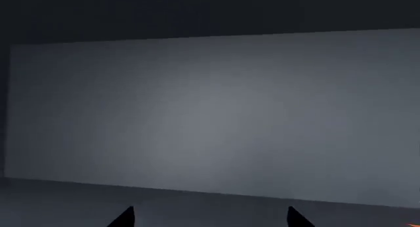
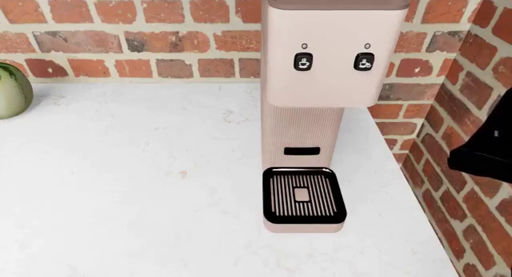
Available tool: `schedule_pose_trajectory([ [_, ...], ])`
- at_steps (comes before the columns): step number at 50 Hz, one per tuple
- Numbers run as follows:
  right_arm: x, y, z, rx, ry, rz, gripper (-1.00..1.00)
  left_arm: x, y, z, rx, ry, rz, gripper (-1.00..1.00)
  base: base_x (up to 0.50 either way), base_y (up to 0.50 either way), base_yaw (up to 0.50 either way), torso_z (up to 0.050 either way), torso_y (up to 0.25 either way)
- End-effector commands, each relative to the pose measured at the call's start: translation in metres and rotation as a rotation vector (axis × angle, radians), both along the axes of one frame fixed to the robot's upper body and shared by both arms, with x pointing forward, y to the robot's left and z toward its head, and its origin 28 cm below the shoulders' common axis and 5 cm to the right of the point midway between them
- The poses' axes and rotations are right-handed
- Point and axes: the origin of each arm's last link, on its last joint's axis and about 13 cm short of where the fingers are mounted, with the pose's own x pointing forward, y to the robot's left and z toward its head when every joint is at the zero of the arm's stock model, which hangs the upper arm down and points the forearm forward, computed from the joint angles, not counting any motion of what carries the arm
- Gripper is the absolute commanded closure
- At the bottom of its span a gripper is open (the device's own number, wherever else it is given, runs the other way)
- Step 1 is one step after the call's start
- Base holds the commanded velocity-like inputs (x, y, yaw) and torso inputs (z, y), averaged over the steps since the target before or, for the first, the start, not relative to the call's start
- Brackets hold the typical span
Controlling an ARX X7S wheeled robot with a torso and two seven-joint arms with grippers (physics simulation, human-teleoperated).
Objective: Pick the tofu from the counter and place it in the cabinet.
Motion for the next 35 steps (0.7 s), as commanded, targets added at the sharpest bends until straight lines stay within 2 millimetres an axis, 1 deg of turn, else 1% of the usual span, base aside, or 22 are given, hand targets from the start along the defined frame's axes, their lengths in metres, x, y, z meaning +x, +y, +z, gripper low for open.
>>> schedule_pose_trajectory([
  [1,-0.003,0.0,0.0,-0.001,-0.007,0.001,-1.0,-0.01,0.0,0.013,0.015,-0.016,-0.025,-1.0,0.0,0.0,0.0,0.0,0.0],
  [5,-0.004,0.001,0.0,-0.003,-0.007,0.001,-1.0,-0.02,-0.003,0.02,0.013,-0.064,-0.068,-1.0,0.0,0.0,0.0,0.0,0.0],
  [10,-0.004,0.0,0.0,-0.006,-0.006,0.0,-1.0,-0.045,-0.006,0.016,0.005,-0.112,-0.119,-1.0,0.0,0.0,0.0,0.0,0.0],
  [14,-0.005,0.001,-0.001,-0.006,-0.004,0.003,-1.0,-0.055,-0.007,0.013,0.019,-0.132,-0.132,-1.0,0.0,0.0,0.0,0.0,0.0],
  [17,-0.004,0.001,-0.002,-0.007,-0.003,0.006,-1.0,-0.058,-0.009,0.005,0.022,-0.138,-0.15,-1.0,0.0,0.0,0.0,0.0,0.0],
  [20,-0.005,0.001,-0.002,-0.01,-0.003,0.007,-1.0,-0.059,-0.014,-0.01,0.031,-0.119,-0.181,-1.0,0.0,0.0,0.0,0.0,0.0],
  [22,-0.005,0.001,-0.002,-0.011,-0.002,0.008,-1.0,-0.064,-0.016,-0.018,0.034,-0.122,-0.194,-1.0,0.0,0.0,0.0,0.0,0.0],
  [32,-0.004,0.005,-0.007,-0.013,0.009,0.027,-1.0,-0.122,-0.018,-0.046,0.087,-0.219,-0.187,-1.0,0.0,0.0,0.0,0.0,0.0],
  [34,-0.004,0.006,-0.009,-0.012,0.013,0.036,-1.0,-0.132,-0.019,-0.049,0.103,-0.241,-0.183,-1.0,0.0,0.0,0.0,0.0,0.0],
  [35,-0.004,0.007,-0.01,-0.012,0.013,0.04,-1.0,-0.141,-0.018,-0.049,0.097,-0.269,-0.155,-1.0,0.0,0.0,0.0,0.0,0.0],
])
